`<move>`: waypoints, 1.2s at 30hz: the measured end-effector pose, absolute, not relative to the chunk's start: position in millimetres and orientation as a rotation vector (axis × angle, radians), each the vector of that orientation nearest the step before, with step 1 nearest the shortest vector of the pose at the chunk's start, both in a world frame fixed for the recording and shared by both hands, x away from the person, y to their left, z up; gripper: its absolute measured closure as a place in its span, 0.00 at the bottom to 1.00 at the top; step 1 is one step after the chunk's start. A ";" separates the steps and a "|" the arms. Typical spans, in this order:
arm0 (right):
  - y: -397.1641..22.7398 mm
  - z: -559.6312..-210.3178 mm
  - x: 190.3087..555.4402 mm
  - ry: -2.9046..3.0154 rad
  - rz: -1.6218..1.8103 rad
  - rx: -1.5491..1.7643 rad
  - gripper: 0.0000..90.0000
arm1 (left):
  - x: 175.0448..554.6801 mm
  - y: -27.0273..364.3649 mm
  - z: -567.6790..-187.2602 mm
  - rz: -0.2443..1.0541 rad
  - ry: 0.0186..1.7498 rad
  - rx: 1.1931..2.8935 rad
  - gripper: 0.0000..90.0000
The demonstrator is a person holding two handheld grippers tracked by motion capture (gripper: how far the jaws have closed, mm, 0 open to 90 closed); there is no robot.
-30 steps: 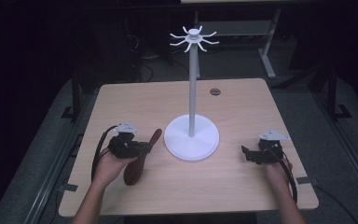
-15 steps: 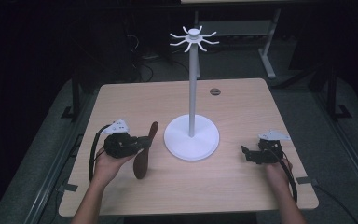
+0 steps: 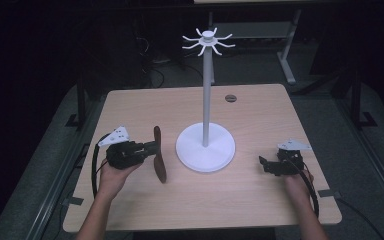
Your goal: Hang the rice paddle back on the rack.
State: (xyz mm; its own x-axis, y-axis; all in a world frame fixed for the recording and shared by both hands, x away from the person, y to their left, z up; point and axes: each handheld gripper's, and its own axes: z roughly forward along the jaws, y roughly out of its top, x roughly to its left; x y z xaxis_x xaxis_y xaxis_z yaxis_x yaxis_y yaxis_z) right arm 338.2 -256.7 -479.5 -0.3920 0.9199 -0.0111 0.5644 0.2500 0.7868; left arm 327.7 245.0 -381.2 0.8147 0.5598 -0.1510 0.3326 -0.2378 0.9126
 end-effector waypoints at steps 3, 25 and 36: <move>-256.7 -479.4 338.2 2.051 0.987 1.347 0.15 | 327.3 245.1 -380.5 0.253 0.674 1.836 0.84; -256.6 -479.3 337.8 2.050 0.985 1.345 0.15 | 332.0 245.4 -342.2 0.269 0.600 1.773 0.84; -256.6 -479.3 337.6 2.050 0.984 1.341 0.15 | 339.2 240.3 -309.1 0.278 0.549 1.739 0.84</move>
State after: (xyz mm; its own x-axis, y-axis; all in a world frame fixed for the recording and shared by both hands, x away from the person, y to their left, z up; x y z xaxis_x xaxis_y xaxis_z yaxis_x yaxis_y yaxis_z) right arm 337.6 -256.6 -479.3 -0.3924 0.9196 -0.0184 0.5608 0.2550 0.7877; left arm 339.2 240.3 -309.1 0.8587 0.5014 -0.1061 0.2113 -0.1579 0.9646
